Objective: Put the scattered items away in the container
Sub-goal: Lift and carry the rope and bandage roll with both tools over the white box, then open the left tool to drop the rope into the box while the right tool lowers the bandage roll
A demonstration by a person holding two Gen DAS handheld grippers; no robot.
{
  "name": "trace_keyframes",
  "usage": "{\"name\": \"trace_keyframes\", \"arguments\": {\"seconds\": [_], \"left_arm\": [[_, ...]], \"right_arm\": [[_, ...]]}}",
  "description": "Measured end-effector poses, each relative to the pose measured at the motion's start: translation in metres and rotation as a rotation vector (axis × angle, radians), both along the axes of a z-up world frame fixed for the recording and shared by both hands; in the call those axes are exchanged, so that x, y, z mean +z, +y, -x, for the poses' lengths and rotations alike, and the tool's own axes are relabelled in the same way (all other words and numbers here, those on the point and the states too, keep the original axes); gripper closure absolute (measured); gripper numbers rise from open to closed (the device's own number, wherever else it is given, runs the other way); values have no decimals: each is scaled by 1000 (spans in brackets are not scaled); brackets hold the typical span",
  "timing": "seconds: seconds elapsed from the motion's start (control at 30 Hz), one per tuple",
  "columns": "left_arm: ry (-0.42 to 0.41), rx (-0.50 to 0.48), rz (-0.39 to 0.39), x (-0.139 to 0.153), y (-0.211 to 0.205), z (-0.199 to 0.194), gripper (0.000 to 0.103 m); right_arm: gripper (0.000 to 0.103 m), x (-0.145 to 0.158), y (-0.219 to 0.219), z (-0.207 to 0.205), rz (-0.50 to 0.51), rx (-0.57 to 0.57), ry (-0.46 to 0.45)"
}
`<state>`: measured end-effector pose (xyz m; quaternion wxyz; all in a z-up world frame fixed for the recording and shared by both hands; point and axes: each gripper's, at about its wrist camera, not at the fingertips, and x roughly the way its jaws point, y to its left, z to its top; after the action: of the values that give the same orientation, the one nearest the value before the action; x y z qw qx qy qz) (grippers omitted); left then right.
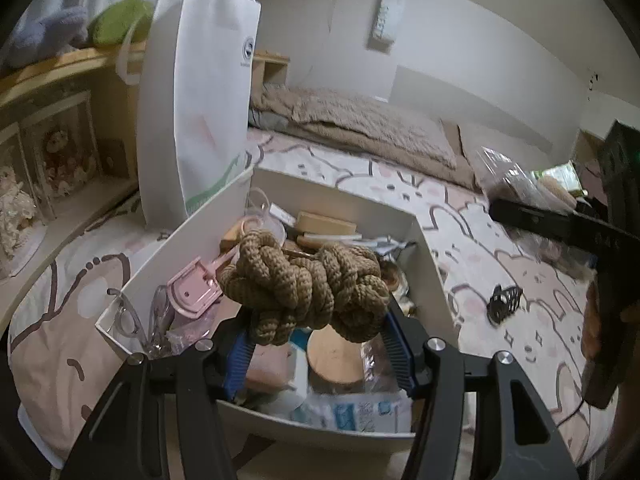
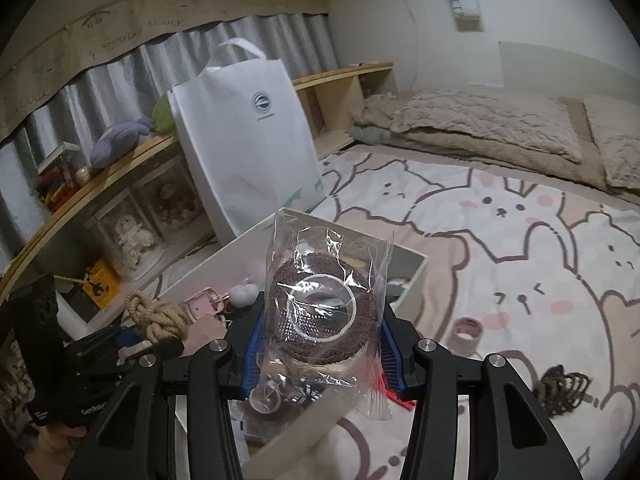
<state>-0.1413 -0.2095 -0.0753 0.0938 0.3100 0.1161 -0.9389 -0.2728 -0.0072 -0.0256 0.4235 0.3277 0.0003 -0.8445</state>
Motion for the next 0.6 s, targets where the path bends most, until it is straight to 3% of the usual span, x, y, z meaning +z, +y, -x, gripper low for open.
{"name": "trace_keyframes", "arguments": {"seconds": [0.6], "left_arm": [[-229,-153,-41,-28,6,12,45]], "right_arm": [[53,0,-47,7,-57,62,-6]]}}
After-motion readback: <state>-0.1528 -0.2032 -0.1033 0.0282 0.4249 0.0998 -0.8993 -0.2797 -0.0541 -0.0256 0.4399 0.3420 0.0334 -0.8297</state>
